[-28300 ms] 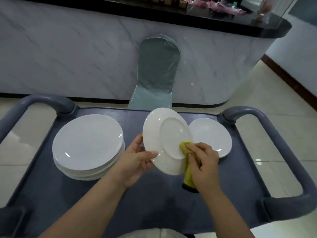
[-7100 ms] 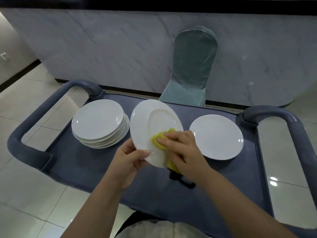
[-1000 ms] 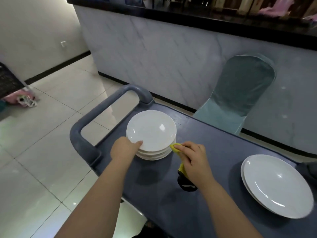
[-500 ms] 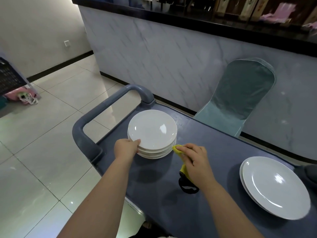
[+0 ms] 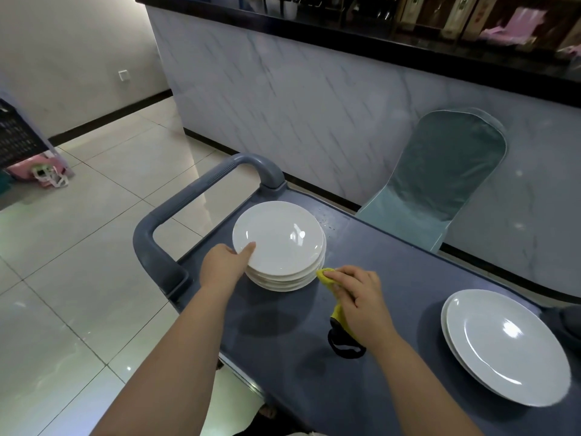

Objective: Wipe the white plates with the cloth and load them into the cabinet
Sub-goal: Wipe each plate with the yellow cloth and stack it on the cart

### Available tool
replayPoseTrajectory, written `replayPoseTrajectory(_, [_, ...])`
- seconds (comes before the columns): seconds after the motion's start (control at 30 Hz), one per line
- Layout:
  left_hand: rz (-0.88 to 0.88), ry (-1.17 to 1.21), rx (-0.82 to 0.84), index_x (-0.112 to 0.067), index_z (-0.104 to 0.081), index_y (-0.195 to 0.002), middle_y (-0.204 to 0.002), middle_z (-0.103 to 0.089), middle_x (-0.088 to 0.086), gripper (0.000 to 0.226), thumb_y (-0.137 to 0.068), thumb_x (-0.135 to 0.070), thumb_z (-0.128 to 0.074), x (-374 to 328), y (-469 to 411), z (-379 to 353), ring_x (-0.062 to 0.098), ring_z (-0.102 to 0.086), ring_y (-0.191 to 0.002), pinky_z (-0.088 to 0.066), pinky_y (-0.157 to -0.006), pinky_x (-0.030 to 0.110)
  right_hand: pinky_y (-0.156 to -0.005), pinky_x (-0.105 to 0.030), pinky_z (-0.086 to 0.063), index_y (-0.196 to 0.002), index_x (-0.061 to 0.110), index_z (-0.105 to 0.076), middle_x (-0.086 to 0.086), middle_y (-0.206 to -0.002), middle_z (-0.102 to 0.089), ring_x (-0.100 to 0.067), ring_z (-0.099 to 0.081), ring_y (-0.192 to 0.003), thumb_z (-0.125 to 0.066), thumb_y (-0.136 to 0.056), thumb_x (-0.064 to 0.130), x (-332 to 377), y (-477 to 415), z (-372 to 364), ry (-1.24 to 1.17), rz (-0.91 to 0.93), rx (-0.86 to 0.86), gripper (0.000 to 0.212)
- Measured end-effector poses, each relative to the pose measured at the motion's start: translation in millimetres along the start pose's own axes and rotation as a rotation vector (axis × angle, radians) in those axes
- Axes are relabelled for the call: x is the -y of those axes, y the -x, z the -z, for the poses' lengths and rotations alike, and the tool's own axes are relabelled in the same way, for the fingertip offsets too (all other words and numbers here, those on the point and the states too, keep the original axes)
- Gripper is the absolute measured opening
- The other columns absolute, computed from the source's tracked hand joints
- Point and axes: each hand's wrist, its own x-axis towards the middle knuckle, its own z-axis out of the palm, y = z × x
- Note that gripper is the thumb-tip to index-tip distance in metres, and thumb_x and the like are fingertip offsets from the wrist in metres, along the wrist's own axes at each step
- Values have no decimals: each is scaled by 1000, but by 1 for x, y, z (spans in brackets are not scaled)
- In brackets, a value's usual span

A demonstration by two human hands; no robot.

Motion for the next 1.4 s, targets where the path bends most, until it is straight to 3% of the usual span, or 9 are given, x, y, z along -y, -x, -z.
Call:
replayPoseTrajectory(0.17, [-28,-76,72,-11,-53,-72,-72,-59,3,42,-76,-46,-76,-5,-14,5,15,-53,-64,-35,-51,28,-91,-5,-28,-113,24,-72,13,-107,-58,-8,-37,-99,-51,-94,28,2,-3,-5,-10,9,12,29])
replayPoseTrajectory(0.37, [29,-64,132,-2,-62,-78,-75,-66,13,43,-75,-42,-77,-7,-39,21,25,-59,-67,-47,-62,33,-91,-5,-28,-113,24,-72,15,-105,-57,-8,-37,-100,-57,-95,17,3,-11,-9,7,3,3,25])
replayPoseTrajectory(0.57, [253,595,198,-11,-63,-93,-76,-62,5,21,-85,-27,-74,19,-22,15,16,-53,-61,-44,-50,26,-91,-4,-27,-114,24,-72,27,-104,-51,-8,-36,-100,-56,-95,18,1,-14,-14,9,-2,-9,25])
replayPoseTrajectory(0.73, [134,573,109,-11,-59,-84,-78,-58,3,12,-89,-19,-68,16,1,5,21,-51,-74,-47,-64,33,-91,-4,-26,-114,23,-72,24,-104,-52,-10,-37,-100,-56,-95,16,-1,-14,-16,11,-26,-7,25])
replayPoseTrajectory(0.83, [54,616,92,-12,-55,-89,-95,-62,6,7,-92,-15,-61,-11,-3,17,26,-62,-89,-58,-76,41,-91,-4,-27,-113,23,-72,18,-104,-56,-13,-38,-99,-53,-94,24,2,-16,-14,-5,-14,-72,27])
replayPoseTrajectory(0.97, [-18,607,68,-19,-49,-87,-99,-59,5,11,-93,-15,-57,-56,-11,38,24,-62,-86,-55,-47,28,-91,-4,-27,-112,23,-72,26,-105,-53,-9,-37,-97,-55,-94,21,5,-17,-12,-25,4,-126,25])
replayPoseTrajectory(1.1, [-125,459,71,-20,-50,-85,-93,-61,6,11,-91,-18,-59,-98,-19,57,22,-62,-80,-47,-39,22,-91,-3,-25,-113,25,-71,27,-107,-54,3,-36,-104,-48,-93,32,8,-17,-7,-44,30,-159,31])
replayPoseTrajectory(1.2, [-189,390,114,-20,-55,-83,-89,-63,5,11,-88,-15,-63,-119,-18,69,21,-64,-78,-53,-46,28,-92,-3,-26,-112,23,-71,27,-108,-52,1,-37,-102,-49,-92,30,12,-16,-2,-49,57,-193,31])
replayPoseTrajectory(1.4, [130,725,416,-4,-58,-92,-82,-64,13,7,-89,1,-54,-107,-5,108,25,-63,-68,-58,-48,31,-96,-13,-32,-114,14,-70,13,-113,-56,-21,-46,-102,-58,-92,7,14,-11,17,-106,69,-332,25])
